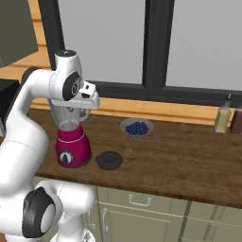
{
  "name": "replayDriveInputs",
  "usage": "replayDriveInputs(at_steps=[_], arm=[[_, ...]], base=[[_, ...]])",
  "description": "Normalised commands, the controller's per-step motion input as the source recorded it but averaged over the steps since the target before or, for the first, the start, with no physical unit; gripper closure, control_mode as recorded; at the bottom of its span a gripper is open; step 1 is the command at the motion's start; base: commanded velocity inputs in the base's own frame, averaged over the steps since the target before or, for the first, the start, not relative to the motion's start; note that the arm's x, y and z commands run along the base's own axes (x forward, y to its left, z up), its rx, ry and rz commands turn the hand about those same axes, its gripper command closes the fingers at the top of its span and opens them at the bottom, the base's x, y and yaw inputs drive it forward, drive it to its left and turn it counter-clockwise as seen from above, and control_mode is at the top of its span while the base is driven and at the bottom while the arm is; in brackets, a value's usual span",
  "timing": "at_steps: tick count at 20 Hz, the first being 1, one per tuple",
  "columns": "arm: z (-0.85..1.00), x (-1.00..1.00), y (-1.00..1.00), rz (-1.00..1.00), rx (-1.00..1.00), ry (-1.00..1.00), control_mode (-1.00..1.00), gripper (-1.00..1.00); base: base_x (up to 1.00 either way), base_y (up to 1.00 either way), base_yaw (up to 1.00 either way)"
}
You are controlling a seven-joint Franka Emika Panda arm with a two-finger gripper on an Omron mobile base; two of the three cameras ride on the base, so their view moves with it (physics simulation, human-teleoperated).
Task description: Close the lid blender by securely placing the lid on top.
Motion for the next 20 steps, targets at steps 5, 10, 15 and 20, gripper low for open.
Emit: replayDriveInputs(at_steps=[5, 10, 15, 20], arm=[[0.0, -0.18, 0.0, 0.0, 0.0, 0.0, -1.0, -1.0], [0.0, -0.36, -0.13, 0.03, 0.0, -0.08, -1.0, -1.0], [0.0, -0.3, -0.37, 0.02, 0.0, -0.06, -1.0, -1.0], [-0.14, -0.36, -0.31, 0.07, 0.0, -0.08, -1.0, -1.0]], base=[[0.0, 0.0, 0.0], [0.0, 0.0, 0.0], [0.0, 0.0, 0.0], [0.0, 0.0, 0.0]])
